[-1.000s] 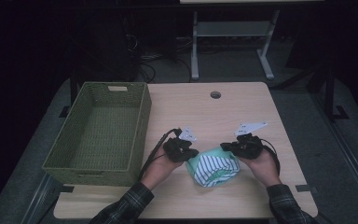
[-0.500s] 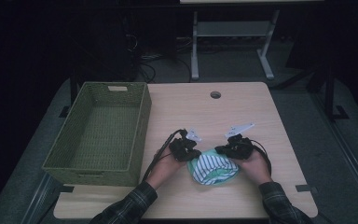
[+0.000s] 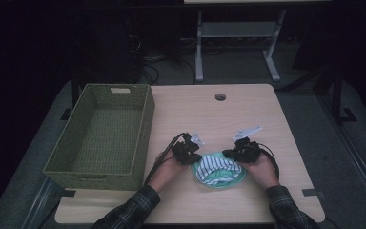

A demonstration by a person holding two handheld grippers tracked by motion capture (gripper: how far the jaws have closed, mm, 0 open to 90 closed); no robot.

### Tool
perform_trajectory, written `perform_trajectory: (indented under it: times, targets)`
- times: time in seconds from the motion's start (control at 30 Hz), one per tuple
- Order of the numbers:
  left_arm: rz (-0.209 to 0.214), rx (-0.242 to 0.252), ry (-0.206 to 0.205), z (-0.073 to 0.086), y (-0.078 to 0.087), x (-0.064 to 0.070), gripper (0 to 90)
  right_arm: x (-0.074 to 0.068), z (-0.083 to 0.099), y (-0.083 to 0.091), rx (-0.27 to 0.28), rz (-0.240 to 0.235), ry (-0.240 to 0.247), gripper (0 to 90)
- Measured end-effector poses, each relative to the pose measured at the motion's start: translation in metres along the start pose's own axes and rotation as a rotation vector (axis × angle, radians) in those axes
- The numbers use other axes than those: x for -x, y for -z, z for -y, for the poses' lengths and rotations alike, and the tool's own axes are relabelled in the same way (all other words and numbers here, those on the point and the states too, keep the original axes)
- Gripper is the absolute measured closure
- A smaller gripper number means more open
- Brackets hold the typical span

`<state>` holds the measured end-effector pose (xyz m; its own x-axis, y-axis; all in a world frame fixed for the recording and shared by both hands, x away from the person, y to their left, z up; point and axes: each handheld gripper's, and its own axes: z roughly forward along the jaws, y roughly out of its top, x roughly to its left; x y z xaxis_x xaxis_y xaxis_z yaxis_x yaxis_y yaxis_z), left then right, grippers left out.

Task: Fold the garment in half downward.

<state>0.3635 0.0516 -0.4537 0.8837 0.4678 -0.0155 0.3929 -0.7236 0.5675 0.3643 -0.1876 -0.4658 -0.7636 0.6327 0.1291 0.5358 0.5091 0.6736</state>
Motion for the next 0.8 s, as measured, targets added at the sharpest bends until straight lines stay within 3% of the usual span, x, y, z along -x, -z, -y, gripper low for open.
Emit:
perform_trajectory:
  times: [0.2, 0.33, 0.53, 0.8]
  targets:
    - [0.008, 0.043, 0.010, -0.006, 0.006, -0.003, 89.7, 0.002, -0.002, 0.009, 0.022, -0.004, -0.005, 89.8]
    - [0.039, 0.086, 0.013, -0.008, 0.018, 0.002, 89.7, 0.006, -0.003, 0.016, 0.040, 0.003, -0.011, 89.8]
    - [0.085, 0.132, -0.010, -0.007, 0.033, 0.019, 89.8, 0.010, -0.003, 0.022, 0.057, 0.013, -0.010, 89.7]
    - [0.142, 0.142, -0.049, 0.001, 0.043, 0.043, 89.7, 0.021, -0.002, 0.024, 0.069, 0.034, -0.027, 89.8]
